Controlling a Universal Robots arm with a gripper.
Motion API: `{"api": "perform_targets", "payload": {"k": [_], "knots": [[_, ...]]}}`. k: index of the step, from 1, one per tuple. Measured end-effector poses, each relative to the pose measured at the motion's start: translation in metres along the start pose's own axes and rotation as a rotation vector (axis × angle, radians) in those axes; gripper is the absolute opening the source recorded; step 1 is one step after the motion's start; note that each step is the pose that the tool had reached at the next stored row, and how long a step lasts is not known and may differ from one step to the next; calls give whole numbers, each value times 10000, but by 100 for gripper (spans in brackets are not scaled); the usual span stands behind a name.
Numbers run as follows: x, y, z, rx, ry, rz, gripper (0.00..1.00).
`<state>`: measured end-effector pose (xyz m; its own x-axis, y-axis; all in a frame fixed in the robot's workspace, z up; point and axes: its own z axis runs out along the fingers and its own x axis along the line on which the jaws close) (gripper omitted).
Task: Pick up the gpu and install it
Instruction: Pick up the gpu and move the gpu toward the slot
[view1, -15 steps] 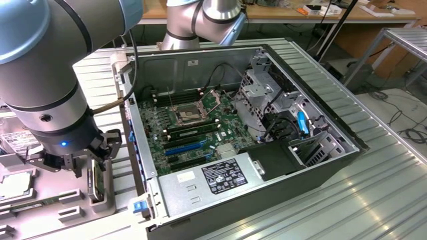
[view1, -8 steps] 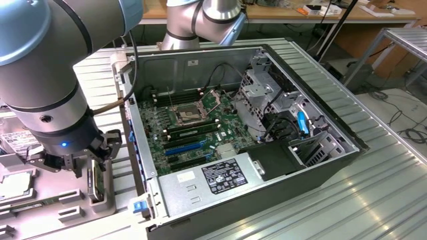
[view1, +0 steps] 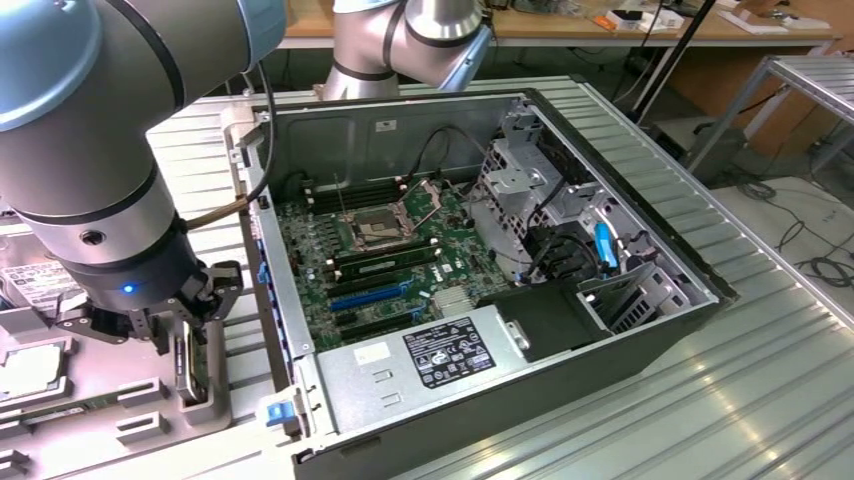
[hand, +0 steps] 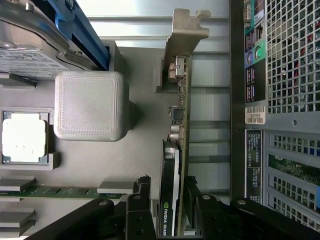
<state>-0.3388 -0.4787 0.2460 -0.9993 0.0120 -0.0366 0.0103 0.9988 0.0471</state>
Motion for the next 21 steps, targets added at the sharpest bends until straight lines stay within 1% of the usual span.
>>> {"api": "perform_targets", "payload": {"k": [6,8,9,20,21], "knots": [[0,0,0,0,-1,0,40],[0,0,1,-1,-1,0,38],[0,0,0,0,0,0,31],[-14,0,1,0,0,0,31],[-14,0,1,0,0,1,29]]}}
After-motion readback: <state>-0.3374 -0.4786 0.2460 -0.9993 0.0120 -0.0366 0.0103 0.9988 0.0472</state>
